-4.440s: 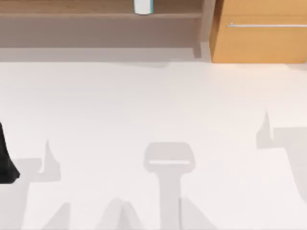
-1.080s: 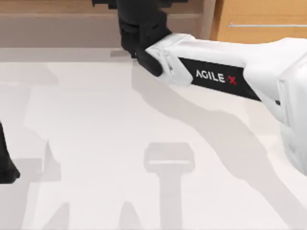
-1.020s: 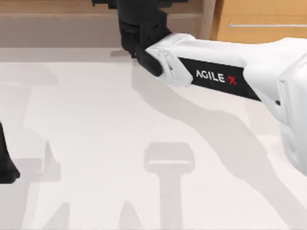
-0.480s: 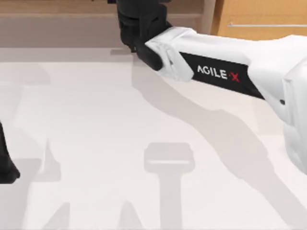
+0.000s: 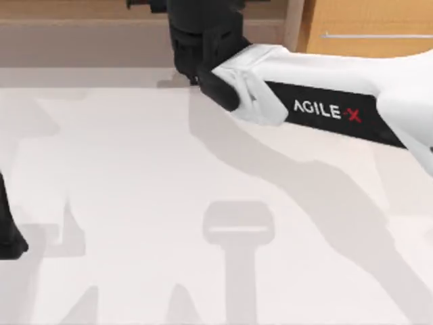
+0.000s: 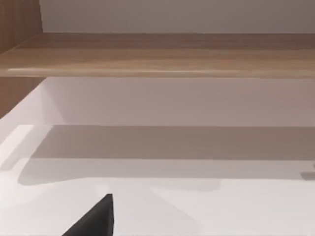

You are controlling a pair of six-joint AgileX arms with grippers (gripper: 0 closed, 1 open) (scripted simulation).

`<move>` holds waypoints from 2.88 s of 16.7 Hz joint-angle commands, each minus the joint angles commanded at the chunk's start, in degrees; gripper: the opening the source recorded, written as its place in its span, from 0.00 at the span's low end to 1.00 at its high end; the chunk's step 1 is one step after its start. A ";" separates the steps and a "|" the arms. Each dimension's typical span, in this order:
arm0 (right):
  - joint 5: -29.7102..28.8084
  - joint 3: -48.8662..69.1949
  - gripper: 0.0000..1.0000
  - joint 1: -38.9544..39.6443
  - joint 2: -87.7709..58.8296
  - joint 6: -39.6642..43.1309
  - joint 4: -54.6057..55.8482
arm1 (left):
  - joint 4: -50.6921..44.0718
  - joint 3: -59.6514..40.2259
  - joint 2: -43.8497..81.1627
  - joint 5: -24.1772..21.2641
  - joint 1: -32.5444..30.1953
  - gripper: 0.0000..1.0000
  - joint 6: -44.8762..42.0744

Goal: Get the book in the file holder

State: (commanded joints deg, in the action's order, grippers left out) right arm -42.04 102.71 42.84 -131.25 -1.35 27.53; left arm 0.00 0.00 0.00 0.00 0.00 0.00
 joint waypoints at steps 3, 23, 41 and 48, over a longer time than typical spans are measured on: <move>1.33 -10.98 0.00 2.48 7.70 -2.85 1.58 | 0.00 0.00 0.00 0.00 0.00 1.00 0.00; 28.90 -66.28 0.00 -33.48 59.43 -46.25 23.23 | 0.00 0.00 0.00 0.00 0.00 1.00 0.00; 61.40 -62.54 0.00 -75.25 34.49 -78.25 15.56 | 0.00 0.00 0.00 0.00 0.00 1.00 0.00; 68.33 -52.07 0.00 -72.97 24.25 -81.61 12.68 | 0.00 0.00 0.00 0.00 0.00 1.00 0.00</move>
State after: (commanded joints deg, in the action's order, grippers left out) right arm 26.28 50.65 -30.13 -107.00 -82.96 40.20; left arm 0.00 0.00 0.00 0.00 0.00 0.00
